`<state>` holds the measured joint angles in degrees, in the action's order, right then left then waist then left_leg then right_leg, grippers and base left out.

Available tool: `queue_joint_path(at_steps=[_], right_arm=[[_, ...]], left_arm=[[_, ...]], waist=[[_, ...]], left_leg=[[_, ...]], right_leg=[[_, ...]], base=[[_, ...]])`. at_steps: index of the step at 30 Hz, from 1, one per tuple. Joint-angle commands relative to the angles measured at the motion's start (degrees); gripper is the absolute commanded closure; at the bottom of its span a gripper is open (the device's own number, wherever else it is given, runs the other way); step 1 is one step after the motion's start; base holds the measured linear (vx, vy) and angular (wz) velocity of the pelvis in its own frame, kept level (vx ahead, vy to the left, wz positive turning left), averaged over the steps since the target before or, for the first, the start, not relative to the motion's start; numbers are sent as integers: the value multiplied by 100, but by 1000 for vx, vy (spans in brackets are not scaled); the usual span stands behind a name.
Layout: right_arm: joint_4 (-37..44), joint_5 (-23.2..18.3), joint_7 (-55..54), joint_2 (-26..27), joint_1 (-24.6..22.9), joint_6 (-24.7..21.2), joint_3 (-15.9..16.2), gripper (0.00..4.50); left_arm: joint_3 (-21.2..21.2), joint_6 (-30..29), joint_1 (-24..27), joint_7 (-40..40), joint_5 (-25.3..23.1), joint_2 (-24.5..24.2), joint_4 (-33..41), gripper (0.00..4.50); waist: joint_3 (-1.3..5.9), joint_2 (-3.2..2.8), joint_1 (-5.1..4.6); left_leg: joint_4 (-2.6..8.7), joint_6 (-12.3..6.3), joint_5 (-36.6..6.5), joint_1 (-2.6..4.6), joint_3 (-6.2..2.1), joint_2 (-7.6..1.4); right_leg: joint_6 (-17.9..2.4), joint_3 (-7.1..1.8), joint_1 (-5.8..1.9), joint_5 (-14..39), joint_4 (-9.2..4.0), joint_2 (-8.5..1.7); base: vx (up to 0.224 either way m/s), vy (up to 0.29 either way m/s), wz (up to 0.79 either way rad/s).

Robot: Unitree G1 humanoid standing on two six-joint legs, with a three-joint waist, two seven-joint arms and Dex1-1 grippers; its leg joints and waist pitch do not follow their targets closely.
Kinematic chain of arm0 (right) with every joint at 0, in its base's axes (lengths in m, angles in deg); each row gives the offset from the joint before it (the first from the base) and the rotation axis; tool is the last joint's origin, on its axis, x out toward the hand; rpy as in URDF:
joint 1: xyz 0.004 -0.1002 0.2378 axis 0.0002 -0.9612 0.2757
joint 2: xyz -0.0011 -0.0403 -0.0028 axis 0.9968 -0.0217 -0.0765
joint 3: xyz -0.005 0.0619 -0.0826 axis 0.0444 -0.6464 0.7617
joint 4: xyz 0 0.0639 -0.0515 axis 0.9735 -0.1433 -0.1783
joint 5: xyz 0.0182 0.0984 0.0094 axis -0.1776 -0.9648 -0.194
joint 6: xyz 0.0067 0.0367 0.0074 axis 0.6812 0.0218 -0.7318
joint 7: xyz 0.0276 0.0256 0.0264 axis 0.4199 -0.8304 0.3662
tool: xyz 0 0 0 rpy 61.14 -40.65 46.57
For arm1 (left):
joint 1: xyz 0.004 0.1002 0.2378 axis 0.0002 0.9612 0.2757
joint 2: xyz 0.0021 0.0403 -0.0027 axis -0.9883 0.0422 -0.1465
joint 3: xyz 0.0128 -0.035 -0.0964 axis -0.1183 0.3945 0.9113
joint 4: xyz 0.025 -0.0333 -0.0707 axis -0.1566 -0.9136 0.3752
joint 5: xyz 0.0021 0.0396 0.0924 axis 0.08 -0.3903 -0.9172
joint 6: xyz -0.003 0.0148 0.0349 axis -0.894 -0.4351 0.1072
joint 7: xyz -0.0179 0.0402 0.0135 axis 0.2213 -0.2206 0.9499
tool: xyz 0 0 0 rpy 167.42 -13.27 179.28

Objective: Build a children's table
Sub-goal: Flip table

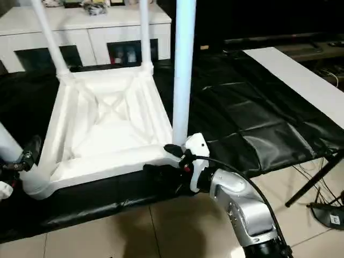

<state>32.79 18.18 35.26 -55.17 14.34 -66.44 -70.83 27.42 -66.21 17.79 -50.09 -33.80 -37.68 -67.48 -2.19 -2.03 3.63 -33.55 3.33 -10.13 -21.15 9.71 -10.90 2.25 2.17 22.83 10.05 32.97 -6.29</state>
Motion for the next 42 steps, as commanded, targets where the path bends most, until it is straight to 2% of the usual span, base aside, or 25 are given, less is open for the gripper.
queue_joint_path(at_steps=[1,4,6,7,10,11,13,14,16,18,21,24,26,31,34,38,40,41,42], right_arm=[[-77,-30,-43,57,93,16,23,0],[-161,-40,-102,113,103,41,-2,0],[-185,-48,-123,144,101,50,-27,0],[-200,-47,-129,157,101,59,-36,0],[-241,-30,-140,201,101,80,-49,0],[-239,-60,-128,235,94,56,-46,0],[-236,-88,-108,258,89,35,-42,0],[-238,-91,-105,262,93,31,-39,0],[-239,-91,-114,272,97,31,-34,0],[-265,-98,-127,290,97,35,-41,0],[-258,-95,-159,324,83,17,-51,0],[-259,-111,-217,346,103,-25,-78,0],[-274,-114,-280,379,151,-55,-101,0],[-361,-84,-343,420,258,-66,-122,0],[-394,-89,-390,444,307,-129,-136,0],[-343,-433,-386,566,330,-499,-249,0],[-311,-621,-501,686,333,-664,-373,0],[-370,-765,-698,802,369,-911,-530,0],[-371,-766,-700,803,369,-913,-531,0]], left_arm=[[49,-88,-77,-235,34,123,127,47],[31,-96,-47,-453,-16,268,84,56],[23,-144,-6,-528,-32,305,90,85],[32,-166,7,-588,-35,343,101,90],[45,-215,25,-690,36,469,153,107],[43,-218,25,-711,150,569,199,127],[49,-227,19,-745,255,660,240,131],[67,-251,-4,-776,374,735,270,146],[78,-306,-34,-804,549,813,315,159],[79,-420,-124,-862,841,957,356,184],[71,-611,-293,-906,1386,1210,398,204],[-25,-678,-410,-937,1650,1387,371,205],[-133,-745,-566,-961,1786,1522,282,205],[-208,-817,-786,-1027,1776,1715,123,205],[-235,-882,-853,-1050,1815,1829,88,205],[-223,-893,-930,-1169,1920,1999,40,205],[-200,-899,-965,-1202,1949,2062,17,205],[-175,-899,-999,-1225,1936,2122,0,205],[-175,-899,-999,-1225,1936,2123,0,205]], waist=[[225,-53,24],[240,-56,31],[256,-56,37],[258,-28,38],[276,-38,60],[279,14,63],[281,-12,84],[281,16,91],[285,6,117],[285,8,156],[287,-1,161],[288,0,166],[291,13,189],[292,12,204],[314,1,210],[332,28,209],[334,25,209],[341,33,215],[340,29,213]], left_leg=[[564,332,-3096,75,-95,-115],[555,307,-2884,47,-84,-117],[543,287,-2738,41,-73,-117],[540,268,-2680,31,-69,-116],[520,223,-2443,32,-53,-121],[516,196,-2332,13,-46,-124],[518,189,-2226,-1,-50,-132],[509,173,-2183,-3,-41,-126],[500,171,-2100,4,-33,-127],[494,167,-2027,8,-26,-130],[491,202,-2013,14,-24,-127],[487,192,-1944,4,-26,-127],[469,180,-1923,23,-9,-121],[463,173,-1802,11,-7,-122],[451,166,-1597,-6,-15,-122],[424,69,-1412,-16,-3,-122],[418,10,-1344,-35,1,-110],[419,8,-1306,-39,-6,-109],[419,10,-1286,-41,-2,-107]], right_leg=[[-535,-91,-54,2356,-463,-39],[-600,-96,-89,2029,-425,-37],[-639,-101,-100,1836,-402,-34],[-648,-100,-109,1779,-395,-32],[-726,-105,-118,1547,-371,-34],[-743,-103,-134,1445,-365,-29],[-778,-103,-151,1376,-342,-43],[-778,-101,-154,1366,-344,-40],[-786,-105,-150,1334,-339,-36],[-786,-106,-152,1303,-333,-28],[-777,-106,-153,1305,-329,-26],[-753,-107,-164,1283,-326,-29],[-760,-111,-149,1346,-336,-30],[-677,-111,-150,1403,-343,-29],[-680,-103,-171,1180,-314,-25],[-753,-101,-181,988,-293,-26],[-760,-103,-182,1056,-288,-33],[-752,-96,-186,1105,-287,-36],[-745,-97,-186,1114,-291,-36]], base=[[0,0,0],[0,0,0],[0,0,0],[0,0,0],[0,0,0],[0,0,0],[0,0,0],[0,0,0],[0,0,0],[0,0,0],[0,0,0],[0,0,0],[0,0,0],[0,0,0],[0,0,0],[0,0,0],[0,0,0],[0,0,0],[0,0,0]])
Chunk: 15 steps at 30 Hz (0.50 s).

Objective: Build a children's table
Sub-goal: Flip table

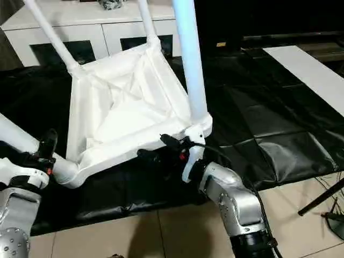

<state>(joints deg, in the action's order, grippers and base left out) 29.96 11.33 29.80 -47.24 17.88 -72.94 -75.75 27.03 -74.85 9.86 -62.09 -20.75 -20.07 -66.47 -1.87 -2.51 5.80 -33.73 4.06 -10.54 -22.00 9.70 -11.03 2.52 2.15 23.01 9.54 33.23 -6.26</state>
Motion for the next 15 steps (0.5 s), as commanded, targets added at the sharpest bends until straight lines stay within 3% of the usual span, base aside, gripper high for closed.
queue_joint_path(at_steps=[1,3,8,11,14,15], right_arm=[[-136,-166,-241,67,27,-389,-131,0],[-130,-527,-304,130,-13,-758,-394,0],[38,-876,-143,-64,-200,-1198,-553,0],[-58,-931,-340,75,-108,-1232,-719,0],[-488,-959,-715,456,185,-977,-981,0],[-577,-971,-761,519,244,-928,-1017,0]], left_arm=[[-125,-39,-212,-22,621,380,-102,205],[-152,-68,-192,27,558,363,-82,205],[-207,-115,-139,189,542,237,-42,205],[-225,-146,-151,226,672,197,-36,205],[-262,-234,-149,273,797,166,-29,205],[-266,-245,-148,276,812,168,-26,205]], waist=[[309,64,-2],[315,70,5],[333,53,53],[336,51,60],[327,22,33],[326,38,31]], left_leg=[[438,-34,-1235,50,-3,-96],[440,10,-1239,53,-5,-98],[413,35,-1019,52,0,-97],[409,43,-970,39,6,-90],[430,92,-1195,50,3,-88],[437,107,-1229,50,1,-91]], right_leg=[[-754,-93,-194,1203,-319,-33],[-749,-91,-193,1231,-315,-38],[-682,-88,-211,903,-295,-36],[-692,-84,-218,879,-292,-43],[-714,-82,-179,1249,-313,-57],[-710,-79,-183,1295,-321,-59]], base=[[0,0,0],[0,0,0],[0,0,0],[0,0,0],[0,0,0],[0,0,0]])
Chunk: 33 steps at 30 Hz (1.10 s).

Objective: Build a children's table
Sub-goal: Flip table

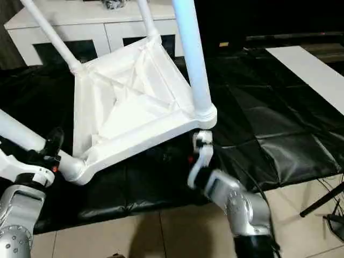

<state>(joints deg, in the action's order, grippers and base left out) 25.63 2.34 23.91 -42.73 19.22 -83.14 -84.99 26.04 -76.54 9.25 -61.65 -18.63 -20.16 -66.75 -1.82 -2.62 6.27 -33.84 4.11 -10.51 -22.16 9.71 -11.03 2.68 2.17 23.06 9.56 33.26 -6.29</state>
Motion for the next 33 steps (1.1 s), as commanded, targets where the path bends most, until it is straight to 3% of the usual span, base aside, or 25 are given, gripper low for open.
queue_joint_path(at_steps=[1,8,11,15,21,23,33], right_arm=[[-236,-101,-223,129,174,131,-130,0],[-1014,-127,-475,472,638,423,-345,0],[-1486,-42,-628,617,935,587,-520,0],[-1932,-235,-788,811,1255,910,-823,0],[-2489,-217,-845,928,1659,1325,-1009,0],[-2686,-260,-803,997,1785,1390,-1146,35],[-2987,-278,-846,965,1887,1571,-1259,121]], left_arm=[[-172,-86,-85,235,618,180,6,205],[-184,-167,-31,300,774,224,76,205],[-186,-204,-6,324,844,224,118,205],[-213,-253,40,358,956,214,162,205],[-281,-295,50,420,944,187,164,205],[-311,-324,26,475,926,117,148,205],[-459,-336,55,615,728,-102,120,205]], waist=[[328,34,-19],[359,19,9],[354,34,5],[347,35,-1],[358,25,-37],[356,21,-53],[364,-8,-70]], left_leg=[[444,134,-1228,77,-2,-91],[414,120,-821,75,9,-87],[420,101,-855,71,17,-87],[427,110,-993,71,22,-86],[408,81,-908,75,26,-82],[409,47,-925,73,28,-81],[403,35,-936,89,27,-84]], right_leg=[[-741,-80,-180,1261,-313,-47],[-830,-69,-208,541,-235,-31],[-869,-65,-213,615,-233,-41],[-823,-68,-213,821,-252,-51],[-851,-63,-218,654,-229,-35],[-892,-60,-220,655,-228,-37],[-959,-52,-225,611,-217,-32]], base=[[0,0,0],[0,0,0],[0,0,0],[0,0,0],[0,0,0],[0,0,0],[0,0,0]])
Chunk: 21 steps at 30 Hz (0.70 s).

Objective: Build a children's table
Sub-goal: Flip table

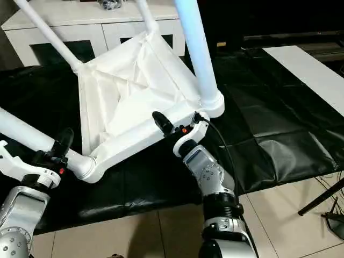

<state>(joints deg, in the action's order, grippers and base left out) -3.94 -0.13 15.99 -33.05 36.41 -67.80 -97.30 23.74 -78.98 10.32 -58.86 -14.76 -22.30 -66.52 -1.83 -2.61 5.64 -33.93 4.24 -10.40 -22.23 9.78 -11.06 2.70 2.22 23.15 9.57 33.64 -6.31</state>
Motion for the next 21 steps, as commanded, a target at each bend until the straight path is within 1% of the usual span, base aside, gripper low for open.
queue_joint_path(at_steps=[1,3,4,5,7,8,9,10,11,12,13,15,16,18,19,20,21], right_arm=[[-30,-31,-55,-2,167,37,-28,123],[-93,8,-25,-11,190,67,-61,127],[-131,22,-8,-20,202,92,-68,155],[-141,27,-4,-24,206,100,-68,164],[-213,60,28,-48,236,163,-59,166],[-215,64,31,-51,238,167,-57,182],[-226,88,47,-65,246,188,-41,198],[-226,88,47,-65,246,188,-41,210],[-220,157,68,-109,269,246,0,210],[-217,172,70,-119,274,257,8,211],[-215,184,72,-128,278,267,16,227],[-209,228,56,-165,288,318,25,236],[-191,246,49,-187,285,337,24,236],[-185,254,47,-194,283,348,25,237],[-156,320,66,-231,265,388,74,237],[-146,338,78,-247,256,399,88,238],[-143,347,86,-255,252,406,94,238]], left_arm=[[-230,-93,-52,336,341,112,97,205],[-243,-76,-49,335,343,126,93,205],[-249,-65,-45,336,346,120,89,205],[-252,-63,-43,337,345,117,88,205],[-279,-39,-25,294,302,66,81,205],[-276,-37,-25,290,304,68,79,205],[-257,-21,-26,268,316,78,69,205],[-257,-21,-26,268,316,78,69,149],[-157,6,-31,273,379,91,44,149],[-127,7,-36,274,407,95,33,135],[-101,7,-40,276,433,98,24,128],[-77,-35,-15,291,464,47,22,105],[-81,-47,9,299,471,22,29,97],[-74,-49,18,301,482,16,30,82],[-59,-32,25,284,461,10,30,82],[-43,-45,31,285,497,13,30,51],[-33,-48,34,286,517,11,29,51]], waist=[[363,-5,-8],[359,5,-12],[361,3,-14],[361,3,-16],[353,17,-20],[352,11,-23],[351,19,-27],[352,16,-28],[352,32,-30],[357,26,-21],[360,23,-16],[357,22,-15],[359,36,-25],[352,27,-24],[350,31,-28],[351,33,-25],[348,31,-25]], left_leg=[[416,25,-952,94,20,-83],[415,26,-979,88,23,-80],[416,28,-990,91,22,-81],[416,25,-991,90,21,-82],[421,22,-1050,88,24,-83],[423,29,-1098,89,23,-84],[423,28,-1102,86,23,-85],[421,29,-1107,90,22,-84],[416,21,-1078,83,24,-84],[409,22,-1034,89,28,-79],[406,24,-1049,92,36,-80],[404,28,-1065,92,32,-82],[403,-2,-1035,77,30,-76],[407,-22,-1076,80,32,-82],[408,-17,-1094,79,32,-82],[410,-11,-1109,83,31,-84],[414,-4,-1111,79,31,-84]], right_leg=[[-965,-56,-236,611,-255,-28],[-967,-59,-240,644,-255,-34],[-971,-59,-239,665,-255,-37],[-978,-59,-239,676,-256,-39],[-986,-60,-232,760,-262,-38],[-980,-61,-229,829,-265,-39],[-972,-63,-232,842,-267,-40],[-973,-63,-229,849,-266,-39],[-967,-65,-232,825,-266,-39],[-994,-68,-226,815,-255,-48],[-1026,-71,-220,818,-255,-49],[-1050,-66,-217,787,-252,-35],[-1041,-65,-231,745,-245,-31],[-1018,-65,-224,846,-257,-36],[-1011,-66,-224,874,-259,-36],[-990,-68,-225,920,-264,-39],[-985,-68,-225,933,-264,-39]], base=[[0,0,0],[0,0,0],[0,0,0],[0,0,0],[0,0,0],[0,0,0],[0,0,0],[0,0,0],[0,0,0],[0,0,0],[0,0,0],[0,0,0],[0,0,0],[0,0,0],[0,0,0],[0,0,0],[0,0,0]])
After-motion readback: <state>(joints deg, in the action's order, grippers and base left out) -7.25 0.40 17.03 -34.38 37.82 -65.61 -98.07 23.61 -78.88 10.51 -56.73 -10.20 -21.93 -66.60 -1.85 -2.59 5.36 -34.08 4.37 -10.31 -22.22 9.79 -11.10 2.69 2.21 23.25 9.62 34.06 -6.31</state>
